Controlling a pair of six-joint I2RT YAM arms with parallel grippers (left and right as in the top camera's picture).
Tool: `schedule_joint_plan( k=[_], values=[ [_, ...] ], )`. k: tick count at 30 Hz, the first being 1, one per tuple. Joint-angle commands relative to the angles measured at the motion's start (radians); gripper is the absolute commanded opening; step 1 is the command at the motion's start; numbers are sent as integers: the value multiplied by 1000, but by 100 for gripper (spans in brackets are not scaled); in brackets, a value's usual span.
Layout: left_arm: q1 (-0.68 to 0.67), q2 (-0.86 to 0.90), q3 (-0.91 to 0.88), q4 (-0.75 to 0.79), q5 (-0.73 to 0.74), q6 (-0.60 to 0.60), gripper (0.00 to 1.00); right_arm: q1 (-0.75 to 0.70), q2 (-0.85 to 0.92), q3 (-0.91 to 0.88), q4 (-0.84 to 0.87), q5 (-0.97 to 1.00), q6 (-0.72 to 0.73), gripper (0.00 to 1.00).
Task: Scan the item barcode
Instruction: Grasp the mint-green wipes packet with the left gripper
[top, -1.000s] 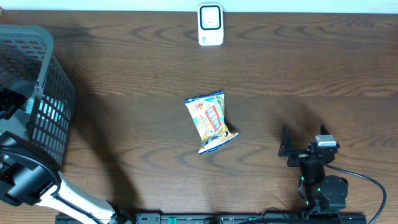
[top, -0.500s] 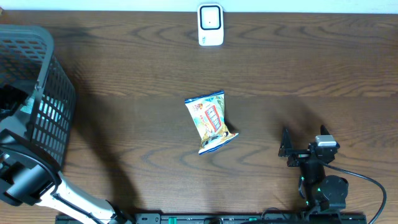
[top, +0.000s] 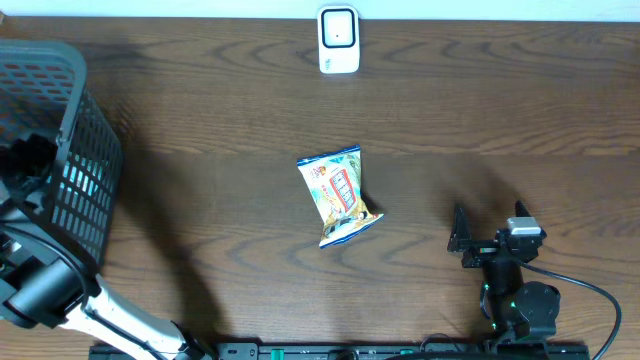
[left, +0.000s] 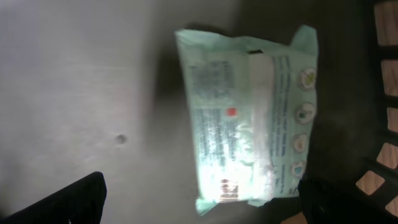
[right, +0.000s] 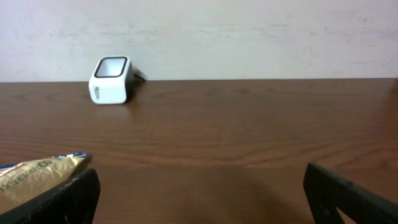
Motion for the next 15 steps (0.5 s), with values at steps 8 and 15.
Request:
schedule_joint_plan(
  k=[8,15],
  values=[
    [-77,8,-112,122,-23,-2,98,10,-1,-2,-4,5,-12,99],
    [-77,8,-198,146,-83,10,93,10,-1,-2,-4,5,-12,99]
  ],
)
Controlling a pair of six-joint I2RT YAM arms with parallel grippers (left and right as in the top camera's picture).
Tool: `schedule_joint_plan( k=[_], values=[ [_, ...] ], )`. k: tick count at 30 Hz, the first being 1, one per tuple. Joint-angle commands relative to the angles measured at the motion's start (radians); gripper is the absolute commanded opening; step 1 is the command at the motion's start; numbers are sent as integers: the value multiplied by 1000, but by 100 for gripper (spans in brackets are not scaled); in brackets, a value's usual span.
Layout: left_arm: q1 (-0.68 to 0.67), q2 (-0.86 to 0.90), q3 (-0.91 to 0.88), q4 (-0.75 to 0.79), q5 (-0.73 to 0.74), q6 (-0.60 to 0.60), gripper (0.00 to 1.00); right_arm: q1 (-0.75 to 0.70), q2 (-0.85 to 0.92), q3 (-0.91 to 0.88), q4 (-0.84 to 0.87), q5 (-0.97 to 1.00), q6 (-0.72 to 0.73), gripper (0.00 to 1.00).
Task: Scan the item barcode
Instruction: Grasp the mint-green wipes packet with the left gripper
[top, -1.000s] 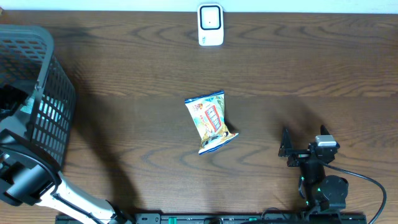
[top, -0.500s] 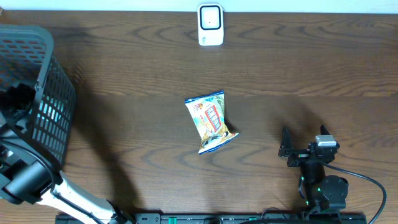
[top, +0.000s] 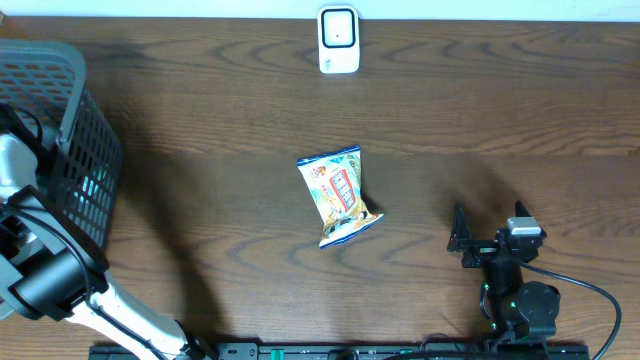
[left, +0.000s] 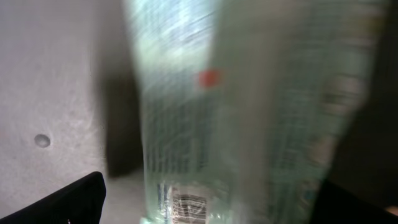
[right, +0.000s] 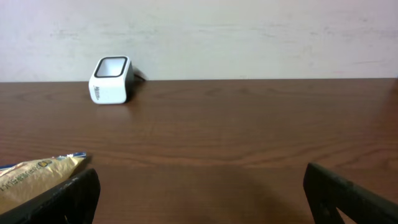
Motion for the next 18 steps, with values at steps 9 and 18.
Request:
schedule_joint_plan(
  k=[9,18],
  values=[
    [5,3,-32,-22,-47,10,7,10,-1,-2,-4,5,-12,99],
    [31,-230,55,-113,-47,8,7,10,-1,-2,-4,5,-12,99]
  ],
)
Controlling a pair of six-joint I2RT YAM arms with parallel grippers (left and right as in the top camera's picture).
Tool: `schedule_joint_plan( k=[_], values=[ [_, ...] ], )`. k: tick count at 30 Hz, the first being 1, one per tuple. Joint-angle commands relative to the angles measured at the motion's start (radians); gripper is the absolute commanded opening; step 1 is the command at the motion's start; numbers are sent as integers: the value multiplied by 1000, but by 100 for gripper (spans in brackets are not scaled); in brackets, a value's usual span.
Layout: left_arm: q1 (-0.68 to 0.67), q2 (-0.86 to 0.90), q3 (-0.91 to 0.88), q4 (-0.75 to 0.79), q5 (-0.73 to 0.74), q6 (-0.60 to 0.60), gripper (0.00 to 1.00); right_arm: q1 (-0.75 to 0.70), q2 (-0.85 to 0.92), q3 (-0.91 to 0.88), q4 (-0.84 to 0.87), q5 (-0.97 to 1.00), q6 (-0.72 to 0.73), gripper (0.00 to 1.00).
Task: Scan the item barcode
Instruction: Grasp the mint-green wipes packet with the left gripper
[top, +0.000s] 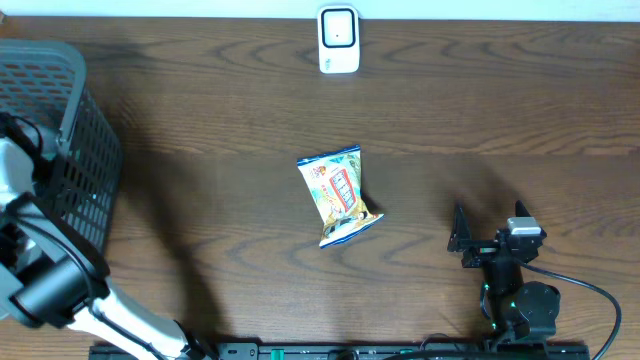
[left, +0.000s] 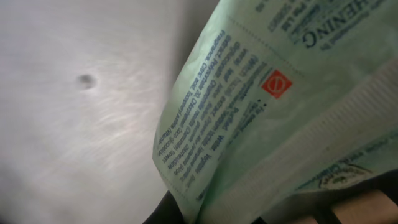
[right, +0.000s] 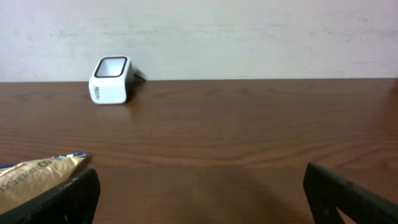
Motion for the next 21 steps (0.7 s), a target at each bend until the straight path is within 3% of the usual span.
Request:
schedule_joint_plan(
  k=[1,6,13,18,21],
  values=[
    [13,-218,61,13,-19,-6,7,10,-1,-2,-5,5,-12,99],
    [15,-455,61,78,-19,-92,7,10,-1,-2,-5,5,-12,99],
    [-5,-801,61,135,66,-341,7,10,-1,-2,-5,5,-11,99],
    [-146,-872,61,163,321,-372,7,10,-1,-2,-5,5,-11,99],
    [-294,-861,60,146,357,-358,7,10,-1,-2,-5,5,-12,99]
  ],
)
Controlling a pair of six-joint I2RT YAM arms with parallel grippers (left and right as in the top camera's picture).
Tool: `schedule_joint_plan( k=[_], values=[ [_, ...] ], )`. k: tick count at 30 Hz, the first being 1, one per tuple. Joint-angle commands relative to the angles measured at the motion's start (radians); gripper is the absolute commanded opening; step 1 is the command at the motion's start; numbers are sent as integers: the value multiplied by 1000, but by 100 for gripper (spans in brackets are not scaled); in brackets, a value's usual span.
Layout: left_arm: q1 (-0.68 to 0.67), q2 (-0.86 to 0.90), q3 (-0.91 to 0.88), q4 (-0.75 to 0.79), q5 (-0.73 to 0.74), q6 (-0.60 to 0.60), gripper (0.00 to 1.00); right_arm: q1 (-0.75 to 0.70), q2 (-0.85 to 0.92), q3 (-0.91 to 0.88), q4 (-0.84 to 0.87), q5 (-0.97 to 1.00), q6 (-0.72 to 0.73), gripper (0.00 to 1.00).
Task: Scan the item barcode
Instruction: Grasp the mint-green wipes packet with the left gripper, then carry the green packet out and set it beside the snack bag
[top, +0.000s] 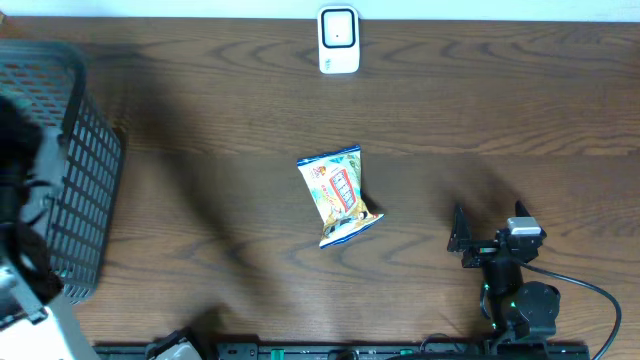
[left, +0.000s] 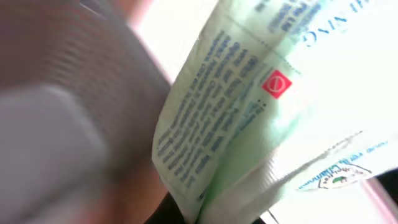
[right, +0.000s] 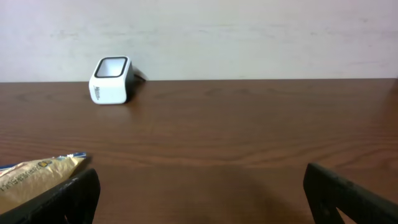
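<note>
A pale green pack with printed text and a red mark fills the left wrist view. My left gripper is shut on its lower edge, and the background behind it is blurred. In the overhead view the left arm is a blur over the grey basket. The white scanner stands at the table's far edge, also in the right wrist view as the scanner. My right gripper rests open near the front right, nothing between its fingers.
A blue and yellow snack bag lies mid-table, its corner showing as the bag beside the right gripper's left finger. The basket takes up the left edge of the table. A pale wall rises behind the scanner.
My left gripper still holds the green pack, but the grey basket floor behind it has given way to a bright blur. In the overhead view the left arm has shifted and blurred. The right arm is unchanged.
My left gripper was open above the green pack lying on the basket floor. Then it was closer to the pack. Then it was shut on the pack's edge, and now it holds the pack away from the floor. The right arm and snack bag stayed put.
</note>
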Motion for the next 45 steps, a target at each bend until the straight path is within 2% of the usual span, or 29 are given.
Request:
schedule_joint_plan(
  k=[1,4,8,11,17,20,21,22,23,26,27,30,32,39,45],
  values=[
    [-192,37,7,-18,142,7,7,10,-1,-2,-5,5,-11,99],
    [-411,95,6,-71,141,131,7,10,-1,-2,-5,5,-11,99],
    [-599,202,3,-144,140,278,7,10,-1,-2,-5,5,-11,99],
    [-702,328,-2,-198,140,288,7,10,-1,-2,-5,5,-11,99],
    [-789,563,-2,-231,140,288,8,10,-1,-2,-5,5,-11,99],
    [-796,652,-2,-236,140,288,32,10,-1,-2,-5,5,-11,99],
    [-796,672,-2,-240,140,288,34,10,-1,-2,-5,5,-11,99],
    [-796,723,-2,-257,140,288,51,10,-1,-2,-5,5,-11,99],
    [-796,737,-2,-264,140,288,59,10,-1,-2,-5,5,-11,99],
    [-795,754,-2,-282,136,293,74,10,-1,-2,-5,5,-11,99],
    [-793,751,-1,-287,133,306,88,10,-1,-2,-5,5,-11,99],
    [-779,732,4,-296,134,314,97,10,-1,-2,-5,5,-11,99],
    [-753,699,25,-319,134,314,99,10,-1,-2,-5,5,-11,99],
    [-644,527,126,-364,134,323,100,10,-1,-2,-5,5,-11,99],
    [-488,280,177,-318,107,415,100,10,-1,-2,-5,5,-11,99]
  ],
)
